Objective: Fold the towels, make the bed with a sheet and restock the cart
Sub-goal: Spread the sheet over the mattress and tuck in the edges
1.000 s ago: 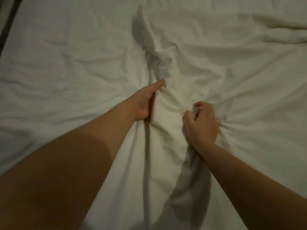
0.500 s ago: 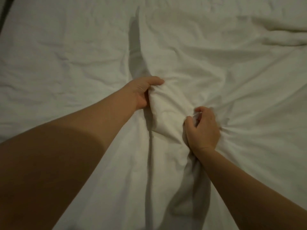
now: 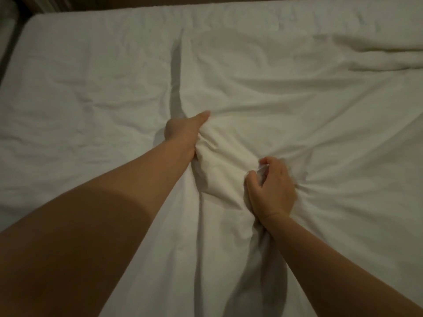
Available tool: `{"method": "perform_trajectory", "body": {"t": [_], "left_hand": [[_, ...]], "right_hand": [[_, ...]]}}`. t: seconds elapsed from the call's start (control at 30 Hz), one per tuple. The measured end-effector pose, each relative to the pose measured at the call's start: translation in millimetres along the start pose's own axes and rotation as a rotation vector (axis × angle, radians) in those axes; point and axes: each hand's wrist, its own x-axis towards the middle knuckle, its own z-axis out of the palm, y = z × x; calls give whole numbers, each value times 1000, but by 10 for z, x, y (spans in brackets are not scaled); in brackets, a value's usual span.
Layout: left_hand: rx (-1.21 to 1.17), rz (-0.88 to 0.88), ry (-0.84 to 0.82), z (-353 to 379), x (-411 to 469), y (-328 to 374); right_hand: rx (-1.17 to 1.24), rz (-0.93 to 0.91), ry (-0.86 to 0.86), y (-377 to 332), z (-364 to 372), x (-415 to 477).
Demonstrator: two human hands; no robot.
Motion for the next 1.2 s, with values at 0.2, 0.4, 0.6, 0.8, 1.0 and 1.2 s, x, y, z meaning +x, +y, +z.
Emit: {"method": "perform_trajectory", "body": {"t": [0.2, 0.4, 0.6, 0.8, 1.0, 1.2], "left_hand": [[229, 75, 158, -124, 163, -125], [13, -56, -121, -104, 331, 55], [-142, -87, -361, 184, 562, 659], [-114, -67, -251, 297, 899, 965], [-117, 6, -237, 511, 1126, 1242], [-124, -27, -152, 518, 1410, 1396]], "right_hand": [[-15, -108, -28, -18, -210, 171], [-306, -181, 48, 3, -33, 728], [-209, -172, 176, 118, 167, 754], [-212, -176, 209, 150, 216, 757], [-222, -187, 224, 214, 303, 774], [-243, -214, 258, 235, 352, 801]]}}
